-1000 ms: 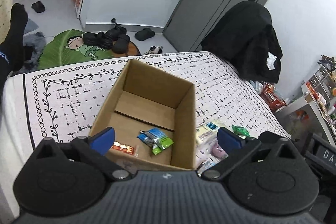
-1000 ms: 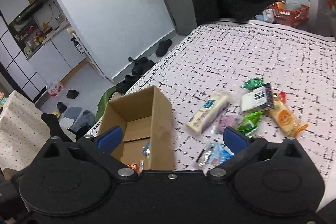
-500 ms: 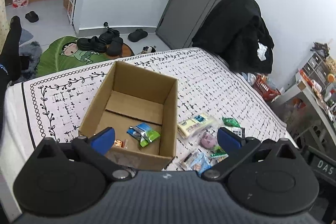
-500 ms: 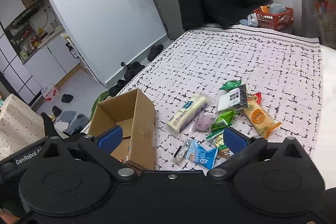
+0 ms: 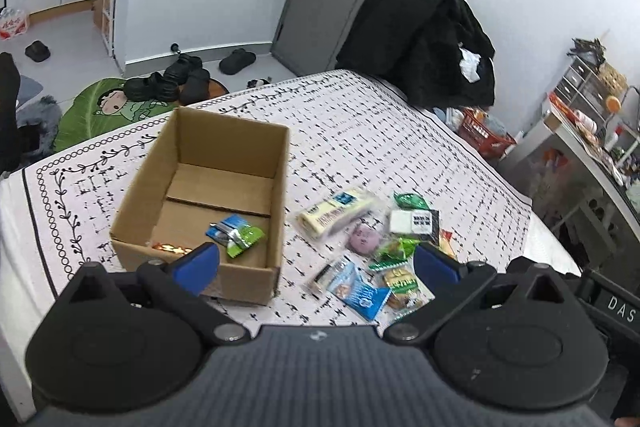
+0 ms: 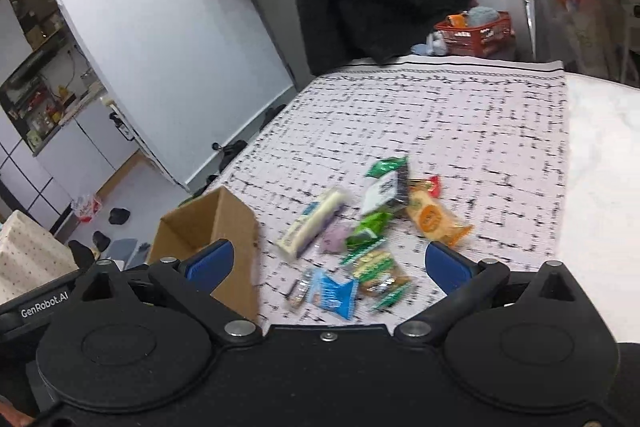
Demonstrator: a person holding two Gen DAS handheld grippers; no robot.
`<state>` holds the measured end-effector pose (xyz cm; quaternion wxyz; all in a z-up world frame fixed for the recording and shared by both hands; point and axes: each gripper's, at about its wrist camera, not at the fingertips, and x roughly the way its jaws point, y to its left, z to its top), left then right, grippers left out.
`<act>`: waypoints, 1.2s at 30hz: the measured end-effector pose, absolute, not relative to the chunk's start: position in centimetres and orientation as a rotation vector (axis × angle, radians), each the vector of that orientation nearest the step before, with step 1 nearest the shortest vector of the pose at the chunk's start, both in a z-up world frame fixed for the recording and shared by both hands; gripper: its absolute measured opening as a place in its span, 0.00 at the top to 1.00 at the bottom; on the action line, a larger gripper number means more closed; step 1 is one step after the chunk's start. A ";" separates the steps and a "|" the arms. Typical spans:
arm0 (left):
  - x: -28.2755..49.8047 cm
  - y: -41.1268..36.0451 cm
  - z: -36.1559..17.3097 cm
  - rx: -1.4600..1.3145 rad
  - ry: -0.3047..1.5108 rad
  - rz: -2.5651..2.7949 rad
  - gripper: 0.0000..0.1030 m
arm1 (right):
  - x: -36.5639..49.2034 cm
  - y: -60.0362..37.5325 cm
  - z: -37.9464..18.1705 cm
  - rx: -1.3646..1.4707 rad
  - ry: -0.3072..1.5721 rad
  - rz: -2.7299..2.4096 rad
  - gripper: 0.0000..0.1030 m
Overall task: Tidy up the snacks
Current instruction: 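Withdraw both grippers from the box back toward the snack pile, then grasp the blue biscuit pack with the left gripper while the right grasps the bread stick pack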
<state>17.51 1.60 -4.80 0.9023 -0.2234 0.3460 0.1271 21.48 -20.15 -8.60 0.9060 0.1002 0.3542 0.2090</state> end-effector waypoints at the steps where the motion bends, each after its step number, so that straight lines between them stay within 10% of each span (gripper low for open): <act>1: 17.6 1.2 -4.8 -0.457 0.717 0.256 0.00 | 21.5 -20.5 -8.7 0.200 0.729 0.428 0.00; 14: 19.6 -1.9 -7.1 -0.484 0.758 0.253 0.04 | 24.0 -24.2 -11.1 0.200 0.747 0.391 0.04; 36: 25.2 -4.2 -14.1 -0.569 0.880 0.309 0.43 | 30.6 -25.0 -16.8 0.260 0.903 0.436 0.26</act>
